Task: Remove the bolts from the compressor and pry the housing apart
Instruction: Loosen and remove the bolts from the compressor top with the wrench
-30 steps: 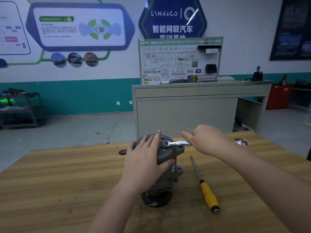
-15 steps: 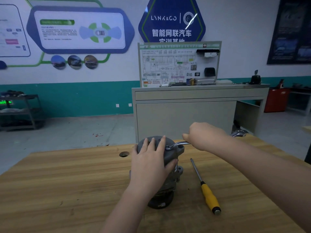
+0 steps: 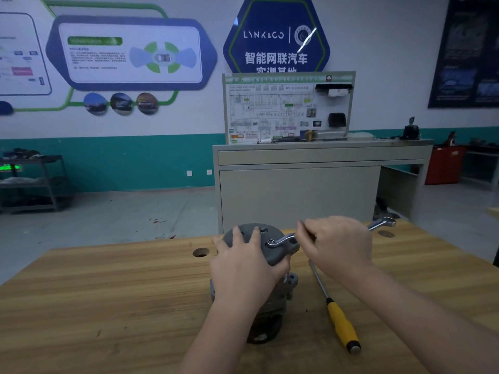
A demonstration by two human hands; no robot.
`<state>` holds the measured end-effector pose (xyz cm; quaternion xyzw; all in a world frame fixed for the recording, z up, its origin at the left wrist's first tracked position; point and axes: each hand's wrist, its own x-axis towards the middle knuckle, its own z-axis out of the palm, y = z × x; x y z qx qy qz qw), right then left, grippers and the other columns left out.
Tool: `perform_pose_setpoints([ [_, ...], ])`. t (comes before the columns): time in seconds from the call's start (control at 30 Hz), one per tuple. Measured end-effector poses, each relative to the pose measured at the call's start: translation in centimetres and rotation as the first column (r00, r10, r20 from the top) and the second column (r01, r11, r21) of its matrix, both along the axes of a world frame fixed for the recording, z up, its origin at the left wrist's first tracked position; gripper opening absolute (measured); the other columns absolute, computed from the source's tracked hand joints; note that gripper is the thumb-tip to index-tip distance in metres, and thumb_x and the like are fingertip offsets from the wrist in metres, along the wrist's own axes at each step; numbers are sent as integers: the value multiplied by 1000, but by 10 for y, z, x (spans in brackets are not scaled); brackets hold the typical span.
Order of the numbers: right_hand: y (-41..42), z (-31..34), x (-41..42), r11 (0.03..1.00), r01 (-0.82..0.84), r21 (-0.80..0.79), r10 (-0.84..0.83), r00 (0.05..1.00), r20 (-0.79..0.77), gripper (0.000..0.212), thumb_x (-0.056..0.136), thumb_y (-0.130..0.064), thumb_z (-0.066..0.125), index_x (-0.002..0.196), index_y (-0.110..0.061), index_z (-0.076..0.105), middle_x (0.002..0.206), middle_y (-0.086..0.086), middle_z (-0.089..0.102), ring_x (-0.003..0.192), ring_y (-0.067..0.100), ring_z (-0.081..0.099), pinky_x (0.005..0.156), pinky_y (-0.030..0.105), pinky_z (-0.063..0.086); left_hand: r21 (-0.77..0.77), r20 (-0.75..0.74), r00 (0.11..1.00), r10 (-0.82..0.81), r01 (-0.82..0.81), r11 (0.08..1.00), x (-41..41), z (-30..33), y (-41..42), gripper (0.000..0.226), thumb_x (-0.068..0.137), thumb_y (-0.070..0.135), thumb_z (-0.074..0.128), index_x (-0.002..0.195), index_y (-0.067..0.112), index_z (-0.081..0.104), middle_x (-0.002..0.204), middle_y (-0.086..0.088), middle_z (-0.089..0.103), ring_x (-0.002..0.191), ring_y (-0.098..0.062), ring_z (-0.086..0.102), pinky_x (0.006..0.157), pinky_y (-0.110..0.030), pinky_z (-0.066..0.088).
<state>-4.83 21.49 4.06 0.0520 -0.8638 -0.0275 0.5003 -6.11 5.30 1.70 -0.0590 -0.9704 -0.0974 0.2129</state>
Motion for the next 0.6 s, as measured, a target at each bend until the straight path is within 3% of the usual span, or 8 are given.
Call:
perform_pose_setpoints([
  [0.17,12,-3,-9,997,-67,-26,67,998,-6,47,86,-31,44,41,-16,46,35,-4,36,33,18,35,42,17,17,-62,-31,999,-15,13,998,-3,0,5,86,72,84,30,144,38,37,148,2,43,130,-42,35,81,-39,47],
  [0.37,7,4,-43,947,-310,-79,317,944,96,38,80,-33,42,48,-16,31,38,-1,32,39,15,28,47,17,9,-14,63,925,-376,377,926,-30,7,-44,90,58,92,30,142,60,25,156,23,25,146,-21,20,109,-38,32],
  [0.47,-9,13,-63,894,-418,-164,449,848,283,30,75,-37,34,52,-19,33,46,-4,31,58,16,35,56,24,24,5,-21,883,-469,470,883,-34,4,-52,88,59,91,37,140,56,34,154,28,23,144,-10,19,110,-33,30],
  [0.53,-20,17,-74,869,-405,-284,493,757,428,21,73,-37,34,63,-20,44,68,-9,46,85,15,39,82,32,28,215,-198,839,-507,542,812,-30,-9,-53,81,62,83,50,137,50,44,152,31,22,138,1,23,107,-24,31],
  [0.57,-25,17,-77,872,-355,-337,484,732,480,21,70,-36,35,76,-23,51,91,-8,54,104,16,37,94,35,24,395,-282,831,-479,556,732,-28,-19,-54,77,63,76,58,134,51,42,152,30,23,135,7,25,105,-20,32],
  [0.6,-29,16,-77,882,-284,-376,456,718,526,35,68,-37,36,96,-27,54,120,-4,49,122,16,30,102,36,19,585,-331,846,-417,531,613,-24,-30,-55,80,61,71,64,135,53,38,151,30,25,133,10,28,103,-19,33],
])
